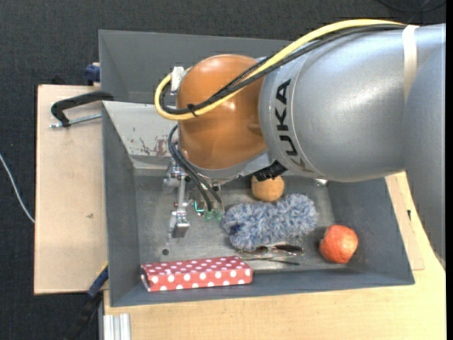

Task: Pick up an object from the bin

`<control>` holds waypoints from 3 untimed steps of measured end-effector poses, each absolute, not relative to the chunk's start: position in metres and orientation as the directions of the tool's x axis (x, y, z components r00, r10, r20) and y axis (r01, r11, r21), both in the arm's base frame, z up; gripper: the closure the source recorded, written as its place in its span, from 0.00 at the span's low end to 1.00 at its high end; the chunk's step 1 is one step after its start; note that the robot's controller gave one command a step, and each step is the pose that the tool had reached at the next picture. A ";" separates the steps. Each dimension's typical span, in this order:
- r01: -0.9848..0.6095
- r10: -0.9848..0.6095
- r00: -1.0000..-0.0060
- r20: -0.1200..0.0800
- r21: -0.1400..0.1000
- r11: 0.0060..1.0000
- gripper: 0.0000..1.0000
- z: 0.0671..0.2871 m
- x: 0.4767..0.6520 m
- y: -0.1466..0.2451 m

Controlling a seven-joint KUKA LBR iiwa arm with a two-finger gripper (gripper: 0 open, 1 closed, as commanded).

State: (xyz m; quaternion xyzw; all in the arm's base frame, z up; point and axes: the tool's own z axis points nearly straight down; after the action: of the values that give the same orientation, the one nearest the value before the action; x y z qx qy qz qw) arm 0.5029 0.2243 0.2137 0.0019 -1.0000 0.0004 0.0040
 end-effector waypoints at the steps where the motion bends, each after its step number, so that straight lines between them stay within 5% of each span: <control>1: -0.001 -0.001 -1.000 0.000 0.001 1.000 0.00 0.218 0.505 0.223; 3: -0.224 -0.224 -0.975 -0.008 0.002 0.975 0.00 0.177 0.499 0.210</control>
Offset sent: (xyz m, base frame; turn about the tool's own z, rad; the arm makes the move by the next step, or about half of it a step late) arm -0.0117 -0.0272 -0.0666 -0.3533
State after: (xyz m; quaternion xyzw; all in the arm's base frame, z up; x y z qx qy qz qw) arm 0.4987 0.2099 0.1774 0.1125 -0.9936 -0.0016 -0.0038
